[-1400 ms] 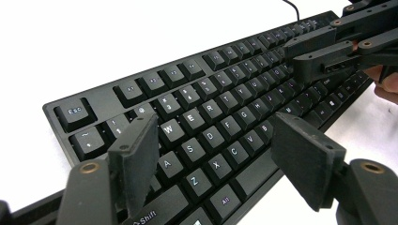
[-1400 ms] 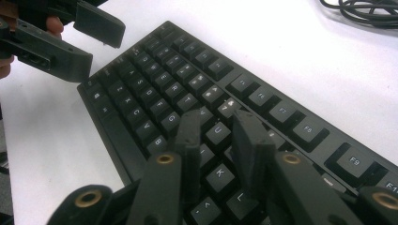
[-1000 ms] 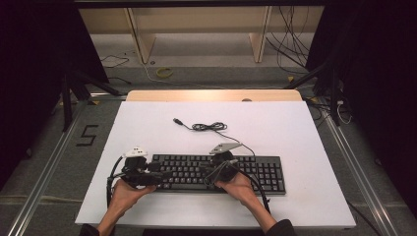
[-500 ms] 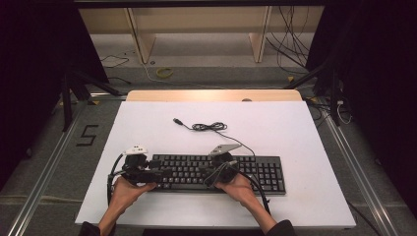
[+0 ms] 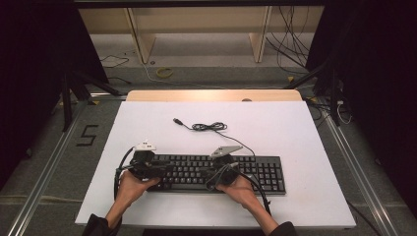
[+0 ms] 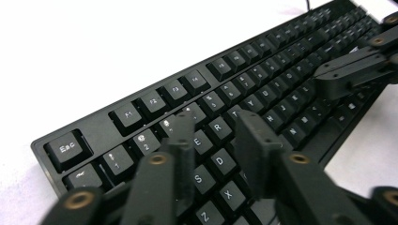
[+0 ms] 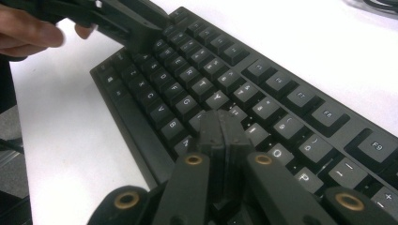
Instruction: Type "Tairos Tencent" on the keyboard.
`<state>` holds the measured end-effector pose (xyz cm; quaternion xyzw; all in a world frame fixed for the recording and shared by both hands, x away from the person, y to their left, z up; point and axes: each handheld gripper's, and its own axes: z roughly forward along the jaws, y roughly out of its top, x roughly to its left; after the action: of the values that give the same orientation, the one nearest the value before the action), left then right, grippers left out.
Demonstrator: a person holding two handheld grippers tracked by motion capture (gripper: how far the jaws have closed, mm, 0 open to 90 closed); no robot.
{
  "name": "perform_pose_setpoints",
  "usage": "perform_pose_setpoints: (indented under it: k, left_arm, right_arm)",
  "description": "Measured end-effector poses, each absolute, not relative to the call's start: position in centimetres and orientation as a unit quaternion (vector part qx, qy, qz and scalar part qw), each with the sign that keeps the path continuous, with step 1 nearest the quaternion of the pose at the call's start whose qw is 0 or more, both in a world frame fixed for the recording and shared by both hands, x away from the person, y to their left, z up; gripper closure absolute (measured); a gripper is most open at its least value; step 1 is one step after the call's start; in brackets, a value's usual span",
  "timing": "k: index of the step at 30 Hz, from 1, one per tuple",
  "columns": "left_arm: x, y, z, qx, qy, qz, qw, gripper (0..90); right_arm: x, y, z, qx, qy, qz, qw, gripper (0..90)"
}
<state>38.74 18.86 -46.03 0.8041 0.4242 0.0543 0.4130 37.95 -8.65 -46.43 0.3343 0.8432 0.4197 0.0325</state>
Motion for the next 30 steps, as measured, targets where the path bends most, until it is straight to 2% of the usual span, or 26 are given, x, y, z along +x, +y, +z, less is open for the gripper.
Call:
perform_pose_setpoints:
  k: [9, 30]
  left_arm:
    - [39.3, 18.4, -46.4, 0.817, 0.418, 0.057, 0.392, 88.7]
    - [40.2, 17.4, -47.0, 0.834, 0.415, 0.047, 0.361, 89.2]
  right_arm:
    - [37.8, -8.7, -46.4, 0.330, 0.843, 0.423, 0.033, 89.7]
    - [37.5, -8.8, -46.2, 0.326, 0.843, 0.427, 0.027, 89.3]
